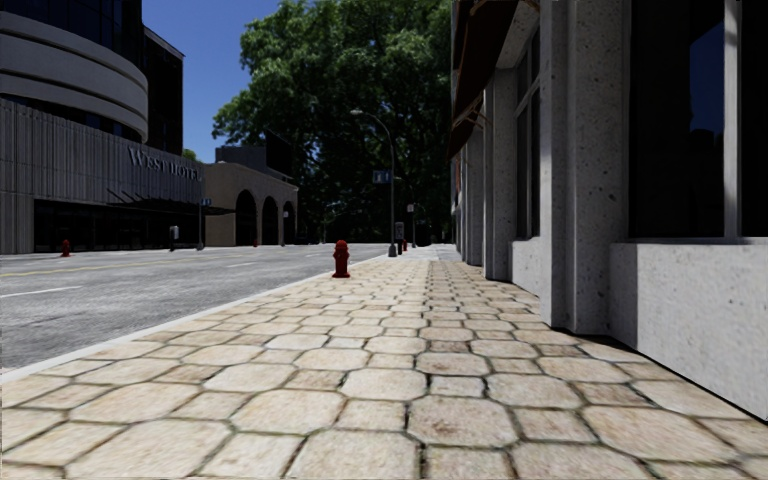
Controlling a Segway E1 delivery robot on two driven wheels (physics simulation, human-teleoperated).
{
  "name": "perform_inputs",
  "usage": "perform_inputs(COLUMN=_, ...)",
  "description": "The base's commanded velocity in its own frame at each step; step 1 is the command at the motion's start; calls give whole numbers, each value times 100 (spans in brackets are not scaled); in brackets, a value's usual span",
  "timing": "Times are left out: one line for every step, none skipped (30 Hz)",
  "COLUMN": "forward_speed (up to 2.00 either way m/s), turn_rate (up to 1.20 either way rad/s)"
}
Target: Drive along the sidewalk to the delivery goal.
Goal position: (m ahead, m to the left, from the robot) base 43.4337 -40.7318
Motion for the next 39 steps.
perform_inputs(forward_speed=200, turn_rate=-40)
perform_inputs(forward_speed=200, turn_rate=-40)
perform_inputs(forward_speed=200, turn_rate=-40)
perform_inputs(forward_speed=200, turn_rate=-40)
perform_inputs(forward_speed=200, turn_rate=-40)
perform_inputs(forward_speed=200, turn_rate=-40)
perform_inputs(forward_speed=200, turn_rate=-40)
perform_inputs(forward_speed=200, turn_rate=-40)
perform_inputs(forward_speed=200, turn_rate=-40)
perform_inputs(forward_speed=200, turn_rate=-40)
perform_inputs(forward_speed=200, turn_rate=-40)
perform_inputs(forward_speed=200, turn_rate=-40)
perform_inputs(forward_speed=200, turn_rate=-40)
perform_inputs(forward_speed=200, turn_rate=-32)
perform_inputs(forward_speed=200, turn_rate=0)
perform_inputs(forward_speed=200, turn_rate=0)
perform_inputs(forward_speed=200, turn_rate=0)
perform_inputs(forward_speed=200, turn_rate=0)
perform_inputs(forward_speed=200, turn_rate=0)
perform_inputs(forward_speed=200, turn_rate=0)
perform_inputs(forward_speed=200, turn_rate=0)
perform_inputs(forward_speed=200, turn_rate=0)
perform_inputs(forward_speed=200, turn_rate=0)
perform_inputs(forward_speed=200, turn_rate=0)
perform_inputs(forward_speed=200, turn_rate=0)
perform_inputs(forward_speed=200, turn_rate=0)
perform_inputs(forward_speed=200, turn_rate=0)
perform_inputs(forward_speed=200, turn_rate=0)
perform_inputs(forward_speed=200, turn_rate=0)
perform_inputs(forward_speed=200, turn_rate=0)
perform_inputs(forward_speed=200, turn_rate=0)
perform_inputs(forward_speed=200, turn_rate=0)
perform_inputs(forward_speed=200, turn_rate=0)
perform_inputs(forward_speed=200, turn_rate=0)
perform_inputs(forward_speed=200, turn_rate=0)
perform_inputs(forward_speed=200, turn_rate=0)
perform_inputs(forward_speed=200, turn_rate=0)
perform_inputs(forward_speed=200, turn_rate=0)
perform_inputs(forward_speed=200, turn_rate=0)
